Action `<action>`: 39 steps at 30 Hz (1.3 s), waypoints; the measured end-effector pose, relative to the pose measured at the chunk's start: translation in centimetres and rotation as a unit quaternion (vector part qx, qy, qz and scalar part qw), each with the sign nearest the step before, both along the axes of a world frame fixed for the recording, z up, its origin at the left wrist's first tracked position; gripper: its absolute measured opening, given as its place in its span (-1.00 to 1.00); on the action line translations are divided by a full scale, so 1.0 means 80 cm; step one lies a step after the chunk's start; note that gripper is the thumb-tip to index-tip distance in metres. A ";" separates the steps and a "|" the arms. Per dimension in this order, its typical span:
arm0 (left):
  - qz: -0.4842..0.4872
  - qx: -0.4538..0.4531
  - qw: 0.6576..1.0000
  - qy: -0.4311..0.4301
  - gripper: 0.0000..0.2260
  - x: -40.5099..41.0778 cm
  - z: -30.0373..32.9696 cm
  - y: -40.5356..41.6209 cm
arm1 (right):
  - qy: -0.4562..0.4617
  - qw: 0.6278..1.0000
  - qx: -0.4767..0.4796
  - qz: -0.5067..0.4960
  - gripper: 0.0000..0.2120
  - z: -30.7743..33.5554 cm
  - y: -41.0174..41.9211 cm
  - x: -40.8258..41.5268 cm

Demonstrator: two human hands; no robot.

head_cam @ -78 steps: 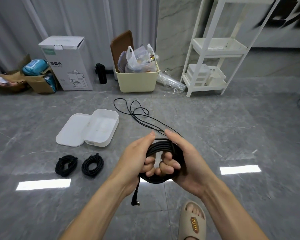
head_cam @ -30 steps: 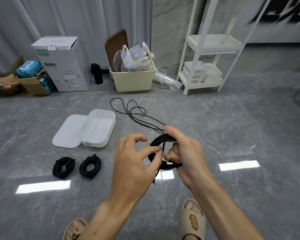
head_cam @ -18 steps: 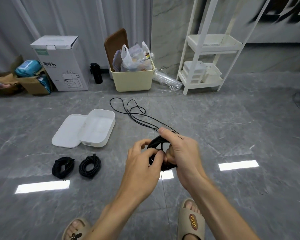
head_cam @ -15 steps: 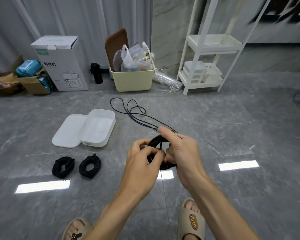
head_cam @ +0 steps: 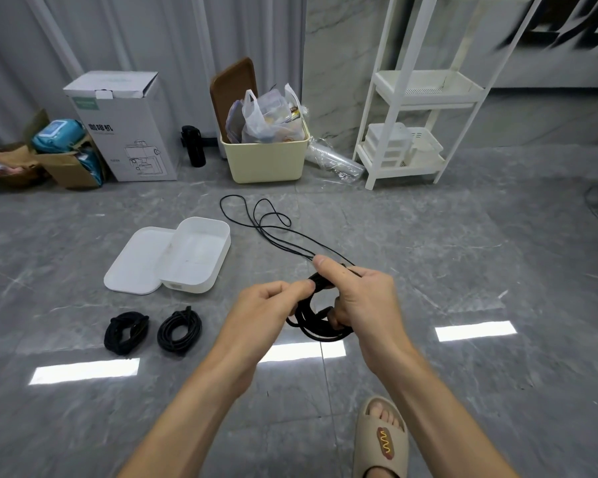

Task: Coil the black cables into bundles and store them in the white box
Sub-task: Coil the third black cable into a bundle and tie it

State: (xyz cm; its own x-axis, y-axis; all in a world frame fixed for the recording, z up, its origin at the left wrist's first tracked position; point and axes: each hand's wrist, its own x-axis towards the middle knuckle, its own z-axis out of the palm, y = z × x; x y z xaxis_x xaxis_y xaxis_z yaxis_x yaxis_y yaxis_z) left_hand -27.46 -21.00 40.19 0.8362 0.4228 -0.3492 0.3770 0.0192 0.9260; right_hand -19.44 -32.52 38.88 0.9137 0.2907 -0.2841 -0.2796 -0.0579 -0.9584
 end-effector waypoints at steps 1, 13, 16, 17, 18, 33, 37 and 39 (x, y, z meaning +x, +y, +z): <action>-0.007 0.003 1.000 0.000 -0.61 0.000 0.001 0.000 | -0.009 1.000 -0.009 -0.001 -0.52 -0.001 0.001 0.000; 0.007 -0.032 0.999 -0.016 -0.74 -0.002 -0.008 0.018 | 0.088 0.991 0.099 -0.022 -0.63 0.004 -0.010 0.010; 0.019 -0.099 0.994 -0.038 -0.75 -0.002 -0.016 0.010 | 0.133 0.977 0.163 -0.026 -0.55 0.007 -0.005 0.006; 0.026 -0.142 0.988 -0.047 -0.74 -0.001 -0.015 0.006 | 0.146 0.971 0.186 -0.025 -0.53 0.006 -0.005 0.005; 0.037 -0.185 0.980 -0.055 -0.73 0.000 -0.014 0.003 | 0.159 0.964 0.211 -0.022 -0.52 0.007 -0.004 0.003; 0.183 -0.324 0.916 -0.150 -0.78 0.007 -0.001 0.002 | 0.203 0.930 0.301 0.063 -0.70 0.009 0.009 -0.009; 0.162 -0.257 0.943 -0.135 -0.77 0.004 0.000 0.012 | 0.219 0.927 0.265 0.149 -0.67 0.010 -0.001 -0.006; 0.130 -0.186 0.968 -0.109 -0.78 0.002 -0.001 0.016 | 0.209 0.934 0.195 0.214 -0.55 0.012 -0.010 -0.004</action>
State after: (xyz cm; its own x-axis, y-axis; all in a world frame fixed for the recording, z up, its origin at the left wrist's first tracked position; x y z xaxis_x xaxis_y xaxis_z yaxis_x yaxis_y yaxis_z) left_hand -27.27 -19.72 40.12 0.7897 0.5074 -0.3448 0.1109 0.4347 0.8937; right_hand -19.74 -33.30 39.83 0.5229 0.7593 -0.3872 -0.6659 0.0804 -0.7417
